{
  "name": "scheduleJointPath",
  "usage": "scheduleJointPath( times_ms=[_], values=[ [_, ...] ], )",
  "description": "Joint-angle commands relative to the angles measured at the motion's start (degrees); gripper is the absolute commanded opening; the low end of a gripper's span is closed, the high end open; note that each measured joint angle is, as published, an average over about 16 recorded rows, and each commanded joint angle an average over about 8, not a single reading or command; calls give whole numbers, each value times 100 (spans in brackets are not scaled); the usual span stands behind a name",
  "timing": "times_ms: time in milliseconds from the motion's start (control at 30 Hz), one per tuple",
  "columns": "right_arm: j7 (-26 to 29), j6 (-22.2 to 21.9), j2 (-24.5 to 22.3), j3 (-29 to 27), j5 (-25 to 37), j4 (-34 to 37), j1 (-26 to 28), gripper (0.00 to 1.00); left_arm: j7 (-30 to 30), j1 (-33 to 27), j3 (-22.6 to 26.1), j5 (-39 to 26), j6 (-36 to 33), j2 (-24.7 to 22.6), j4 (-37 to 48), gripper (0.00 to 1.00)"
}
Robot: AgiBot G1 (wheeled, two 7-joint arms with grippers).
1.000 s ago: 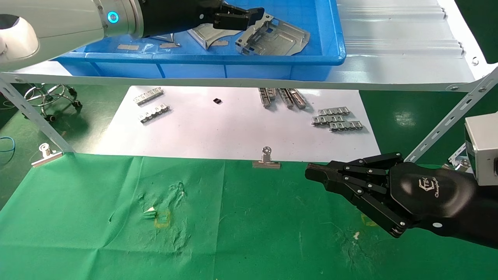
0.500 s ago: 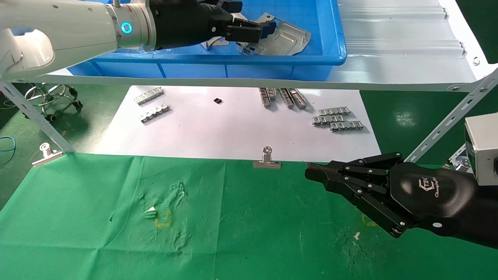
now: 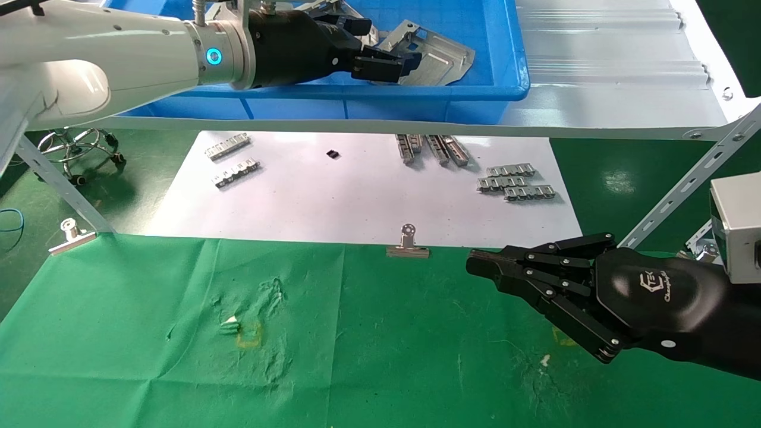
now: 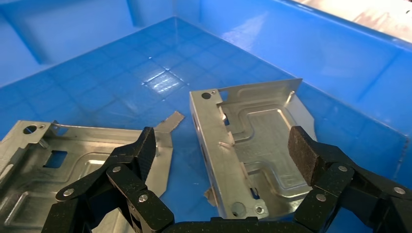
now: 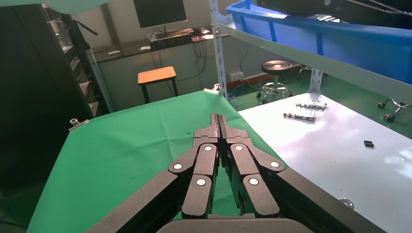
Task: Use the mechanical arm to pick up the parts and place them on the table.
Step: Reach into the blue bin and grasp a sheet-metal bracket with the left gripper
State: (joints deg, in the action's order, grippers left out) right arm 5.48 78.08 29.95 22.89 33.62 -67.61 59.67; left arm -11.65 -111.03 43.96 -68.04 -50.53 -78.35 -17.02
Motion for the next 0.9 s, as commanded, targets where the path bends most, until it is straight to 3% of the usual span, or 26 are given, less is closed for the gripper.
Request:
scheduleJointPath(
  times_ms=[33,900],
  values=[
    [0,0,0,0,0,0,0,0,-63,10,104,43,87,1,-53,0],
    [0,0,0,0,0,0,0,0,-252,-82,1096,730,581,22,-119,0]
  ],
)
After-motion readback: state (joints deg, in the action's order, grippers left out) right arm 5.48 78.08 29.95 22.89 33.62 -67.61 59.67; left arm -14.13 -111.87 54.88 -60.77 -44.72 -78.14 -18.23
